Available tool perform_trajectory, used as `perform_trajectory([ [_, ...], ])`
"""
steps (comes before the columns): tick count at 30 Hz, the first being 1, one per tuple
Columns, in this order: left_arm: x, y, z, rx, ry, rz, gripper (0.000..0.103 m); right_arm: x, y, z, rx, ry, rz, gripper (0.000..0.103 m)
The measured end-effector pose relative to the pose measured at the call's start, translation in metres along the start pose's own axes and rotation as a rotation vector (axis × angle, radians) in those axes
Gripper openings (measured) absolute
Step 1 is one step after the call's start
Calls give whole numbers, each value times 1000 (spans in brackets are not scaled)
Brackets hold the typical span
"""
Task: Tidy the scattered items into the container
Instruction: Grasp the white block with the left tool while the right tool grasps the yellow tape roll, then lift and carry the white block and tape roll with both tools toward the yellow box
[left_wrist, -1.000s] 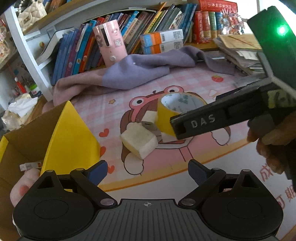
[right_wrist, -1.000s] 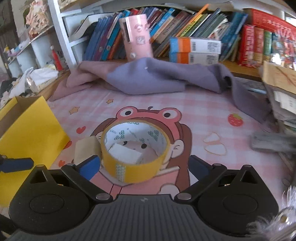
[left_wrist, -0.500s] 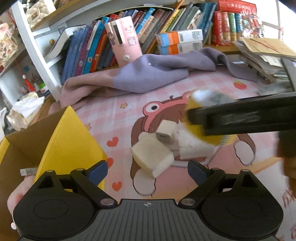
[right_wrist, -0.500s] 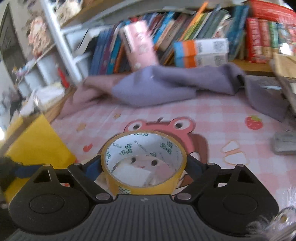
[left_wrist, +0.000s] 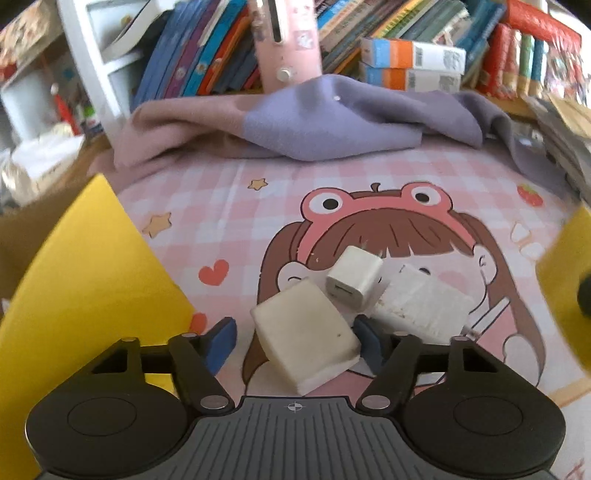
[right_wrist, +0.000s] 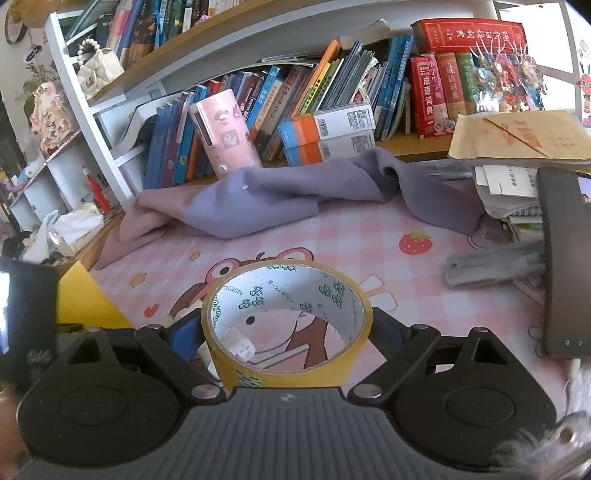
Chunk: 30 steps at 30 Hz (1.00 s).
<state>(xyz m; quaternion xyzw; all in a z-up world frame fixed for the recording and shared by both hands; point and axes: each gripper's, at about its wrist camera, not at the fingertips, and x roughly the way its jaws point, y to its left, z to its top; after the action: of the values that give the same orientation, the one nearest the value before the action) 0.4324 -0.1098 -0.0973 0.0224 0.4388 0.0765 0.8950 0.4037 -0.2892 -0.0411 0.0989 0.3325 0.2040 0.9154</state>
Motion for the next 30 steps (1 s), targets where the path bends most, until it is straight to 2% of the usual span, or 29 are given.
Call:
perform_trajectory([
  [3,-3,-3,-1,2,-2,-16,47,-4,2,-4,-10,13,7,91],
  [6,-9,-1,-2,-3,-5,-39,42,-7,4,-6,-26,23,12,91],
  [17,-80,1,-12,47,-103,-131,41,-32,21,-6,-92,-11,16,91],
  [30,-161,18,-44,98,-189,-276,41,-96,53,-21,-165,-51,-28,91],
])
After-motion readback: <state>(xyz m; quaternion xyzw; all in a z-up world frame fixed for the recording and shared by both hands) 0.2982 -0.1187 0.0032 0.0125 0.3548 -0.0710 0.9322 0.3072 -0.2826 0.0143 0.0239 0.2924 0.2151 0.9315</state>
